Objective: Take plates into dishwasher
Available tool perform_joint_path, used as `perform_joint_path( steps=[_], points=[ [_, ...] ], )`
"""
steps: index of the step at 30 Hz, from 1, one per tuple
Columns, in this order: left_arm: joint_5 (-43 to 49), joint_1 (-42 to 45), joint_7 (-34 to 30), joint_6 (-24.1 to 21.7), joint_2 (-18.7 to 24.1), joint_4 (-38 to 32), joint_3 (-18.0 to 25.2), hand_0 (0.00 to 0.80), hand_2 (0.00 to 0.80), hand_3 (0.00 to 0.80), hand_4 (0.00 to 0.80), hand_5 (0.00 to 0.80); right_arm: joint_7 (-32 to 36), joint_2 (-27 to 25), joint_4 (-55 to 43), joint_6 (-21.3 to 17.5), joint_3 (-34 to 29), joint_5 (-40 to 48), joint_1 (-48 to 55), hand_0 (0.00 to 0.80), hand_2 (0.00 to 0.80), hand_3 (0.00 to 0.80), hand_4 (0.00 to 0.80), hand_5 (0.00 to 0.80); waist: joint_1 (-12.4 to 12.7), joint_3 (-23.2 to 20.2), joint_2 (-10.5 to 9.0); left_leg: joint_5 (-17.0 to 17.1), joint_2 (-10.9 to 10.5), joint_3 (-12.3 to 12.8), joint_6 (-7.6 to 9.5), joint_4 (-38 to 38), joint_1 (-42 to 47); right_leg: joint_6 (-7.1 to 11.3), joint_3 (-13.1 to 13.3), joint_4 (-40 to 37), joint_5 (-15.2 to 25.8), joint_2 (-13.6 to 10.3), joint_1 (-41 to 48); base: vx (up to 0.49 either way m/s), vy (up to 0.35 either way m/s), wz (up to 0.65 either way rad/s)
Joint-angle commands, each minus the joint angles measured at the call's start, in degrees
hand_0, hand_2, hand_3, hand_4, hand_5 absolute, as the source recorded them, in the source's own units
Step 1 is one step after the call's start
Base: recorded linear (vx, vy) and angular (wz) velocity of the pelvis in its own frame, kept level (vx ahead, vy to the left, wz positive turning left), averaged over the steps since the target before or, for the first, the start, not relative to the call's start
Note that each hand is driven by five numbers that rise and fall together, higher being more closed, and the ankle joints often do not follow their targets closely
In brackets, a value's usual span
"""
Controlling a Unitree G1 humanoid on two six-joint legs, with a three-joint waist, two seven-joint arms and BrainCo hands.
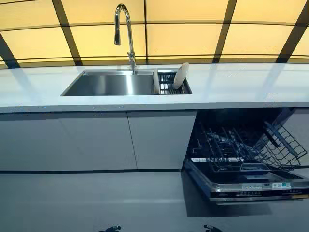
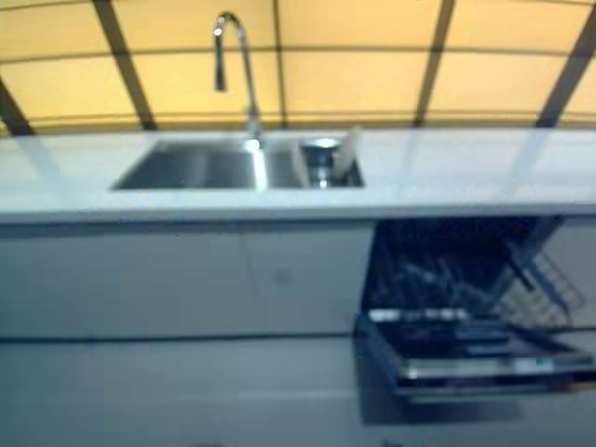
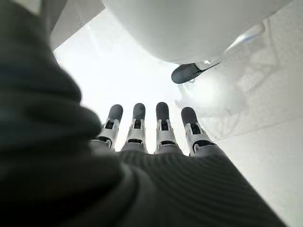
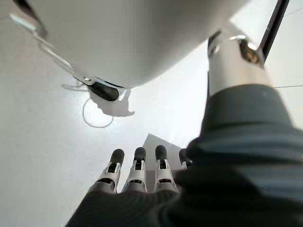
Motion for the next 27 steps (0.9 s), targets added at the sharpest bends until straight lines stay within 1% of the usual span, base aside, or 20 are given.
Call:
perform_joint_path(
  steps=[1, 6, 8, 12, 13, 15, 16, 17, 19, 20, 21, 22, 23, 24, 26, 27],
  points=[
    [-1.02, -2.92, -1.65, -0.35, -2.06, 3.07, 1.38, 0.000, 0.000, 0.000, 0.000, 0.000, -0.04, 1.51, 1.25, -1.12, 1.00, -0.72, -4.19, 0.000, 0.000, 0.000, 0.000, 0.000, 0.02, 0.97, -2.29, -3.71, -5.49, 2.67, 5.89, -0.11, 2.78, 1.54, 0.93, -0.01, 6.16, -0.86, -3.29, 0.000, 0.000, 0.00],
    [-1.77, -2.94, -2.06, -0.07, -1.95, 2.85, 1.55, 0.000, 0.000, 0.000, 0.000, 0.000, -0.06, 1.53, 1.69, -1.20, 1.15, -1.13, -3.83, 0.000, 0.000, 0.000, 0.000, 0.000, -0.03, 1.12, -2.10, -3.81, -5.50, 2.60, 5.95, -0.11, 2.96, 1.62, 0.93, -0.14, 6.17, -0.93, -3.08, 0.000, 0.000, 0.00],
    [-1.35, -2.93, -1.64, 0.11, -1.94, 2.91, 1.70, 0.000, 0.000, 0.000, 0.000, 0.000, 0.24, 1.54, 1.99, -2.30, 1.18, -1.13, -3.76, 0.000, 0.000, 0.000, 0.000, 0.000, 0.04, 1.15, -2.04, -3.84, -5.51, 2.46, 5.95, -0.11, 2.99, 1.59, 0.85, -0.20, 6.12, -0.94, -2.95, 0.015, 0.002, -0.01],
    [-0.61, -2.60, -0.94, 0.51, -2.08, 3.02, 1.72, 0.000, 0.000, 0.000, 0.000, 0.000, 2.25, 1.48, 0.90, -6.76, 1.72, 0.02, -3.59, 0.000, 0.000, 0.000, 0.000, 0.000, 0.16, 1.05, -2.05, -3.86, -5.53, 2.23, 5.90, -0.11, 3.07, 1.65, 0.70, -0.28, 6.14, -0.94, -2.74, 0.008, 0.000, 0.00],
    [0.01, -2.25, -1.02, 0.99, -1.85, 2.31, 1.53, 0.000, 0.000, 0.000, 0.000, 0.000, 6.42, 1.00, -3.29, -8.54, 2.79, 2.00, -3.70, 0.000, 0.000, 0.000, 0.000, 0.000, 0.25, 1.20, -2.21, -3.68, -5.48, 2.16, 5.76, -0.11, 2.97, 1.78, 0.52, -0.20, 6.19, -1.00, -2.81, 0.000, 0.000, 0.00],
    [0.05, -1.84, -0.95, 1.40, -1.40, 1.32, 1.03, 0.000, 0.000, 0.000, 0.000, 0.000, 11.78, 0.07, -9.46, -8.57, 4.47, 4.58, -3.71, 0.000, 0.000, 0.000, 0.000, 0.000, 0.26, 1.38, -2.51, -3.46, -5.40, 2.27, 5.71, -0.11, 2.71, 1.77, 0.48, -0.08, 6.25, -1.02, -3.09, -0.018, -0.022, -0.01],
    [0.36, -1.08, -0.76, 1.71, -0.70, 0.07, 0.80, 0.000, 0.000, 0.000, 0.000, 0.000, 17.11, -1.50, -19.51, -4.82, 6.28, 7.62, -3.42, 0.000, 0.000, 0.000, 0.000, 0.000, 0.21, 1.57, -2.90, -3.30, -5.36, 2.44, 5.73, -0.11, 2.47, 1.68, 0.60, -0.05, 6.27, -0.94, -3.37, -0.033, -0.043, -0.02],
    [0.48, -0.92, -0.79, 1.84, -0.57, -0.17, 0.77, 0.000, 0.000, 0.000, 0.000, 0.000, 18.39, -1.83, -20.74, -4.92, 6.50, 8.30, -3.26, 0.000, 0.000, 0.000, 0.000, 0.000, 0.18, 1.60, -2.96, -3.27, -5.36, 2.46, 5.72, -0.11, 2.44, 1.66, 0.61, -0.04, 6.27, -0.93, -3.41, -0.031, -0.047, -0.03],
    [1.06, 0.18, -0.93, 1.87, 0.37, -1.37, 0.44, 0.000, 0.000, 0.000, 0.000, 0.000, 27.13, -3.86, -31.13, -2.40, 8.36, 13.15, -2.50, 0.000, 0.000, 0.000, 0.000, 0.000, 0.18, 1.68, -3.38, -3.19, -5.37, 2.42, 5.78, -0.11, 2.37, 1.51, 0.59, -0.04, 6.21, -0.82, -3.50, -0.005, -0.036, -0.02],
    [1.23, 0.78, -1.22, 1.74, 1.04, -1.96, 0.19, 0.000, 0.000, 0.000, 0.000, 0.000, 31.52, -5.67, -39.39, 0.03, 9.43, 16.90, -1.91, 0.000, 0.000, 0.000, 0.000, 0.000, 0.17, 1.58, -3.67, -3.10, -5.41, 2.42, 5.69, -0.11, 2.32, 1.47, 0.57, -0.10, 6.16, -0.77, -3.50, 0.016, -0.032, 0.01],
    [1.27, 1.03, -1.36, 1.70, 1.35, -2.21, 0.04, 0.000, 0.000, 0.000, 0.000, 0.000, 35.20, -7.02, -43.80, 0.70, 9.58, 20.06, -1.70, 0.000, 0.000, 0.000, 0.000, 0.000, 0.13, 1.50, -3.80, -3.09, -5.43, 2.42, 5.64, -0.11, 2.33, 1.45, 0.55, -0.14, 6.12, -0.73, -3.47, 0.026, -0.022, 0.04],
    [1.15, 1.34, -1.46, 1.79, 1.73, -2.68, -0.33, 0.000, 0.000, 0.000, 0.000, 0.000, 37.59, -8.90, -51.71, 3.31, 9.53, 24.11, -1.58, 0.000, 0.000, 0.000, 0.000, 0.000, 0.01, 1.39, -3.95, -3.06, -5.49, 2.50, 5.54, -0.11, 2.35, 1.49, 0.53, -0.18, 6.11, -0.73, -3.44, 0.025, -0.007, 0.06],
    [0.90, 1.64, -1.36, 1.76, 1.90, -2.95, -0.76, 0.000, 0.000, 0.000, 0.000, 0.000, 39.42, -10.12, -57.48, 5.12, 8.90, 28.39, -1.66, 0.000, 0.000, 0.000, 0.000, 0.000, -0.10, 1.31, -4.01, -3.04, -5.53, 2.56, 5.50, -0.11, 2.34, 1.52, 0.54, -0.18, 6.11, -0.74, -3.47, 0.024, 0.003, 0.05],
    [0.70, 1.88, -1.28, 1.70, 1.97, -3.05, -1.10, 0.000, 0.000, 0.000, 0.000, 0.000, 40.82, -10.72, -63.05, 6.05, 8.05, 33.08, -1.94, 0.000, 0.000, 0.000, 0.000, 0.000, -0.18, 1.25, -4.03, -3.01, -5.57, 2.67, 5.50, -0.11, 2.35, 1.58, 0.63, -0.14, 6.08, -0.75, -3.52, 0.000, 0.000, 0.00],
    [0.31, 2.13, -0.96, 1.62, 1.76, -2.94, -1.65, 0.000, 0.000, 0.000, 0.000, 0.000, 39.94, -10.84, -72.06, 7.55, 5.54, 39.97, -2.73, 0.000, 0.000, 0.000, 0.000, 0.000, -0.34, 1.08, -3.90, -2.99, -5.57, 2.84, 5.53, -0.11, 2.33, 1.74, 0.87, -0.03, 6.10, -0.80, -3.72, 0.000, 0.000, 0.00],
    [0.20, 2.18, -0.89, 1.55, 1.72, -2.88, -1.74, 0.000, 0.000, 0.000, 0.000, 0.000, 39.83, -10.77, -72.91, 7.23, 5.18, 41.33, -2.86, 0.000, 0.000, 0.000, 0.000, 0.000, -0.38, 1.05, -3.87, -3.00, -5.57, 2.88, 5.55, -0.11, 2.34, 1.76, 0.92, -0.01, 6.11, -0.80, -3.76, 0.009, 0.030, 0.01]
  ],
)
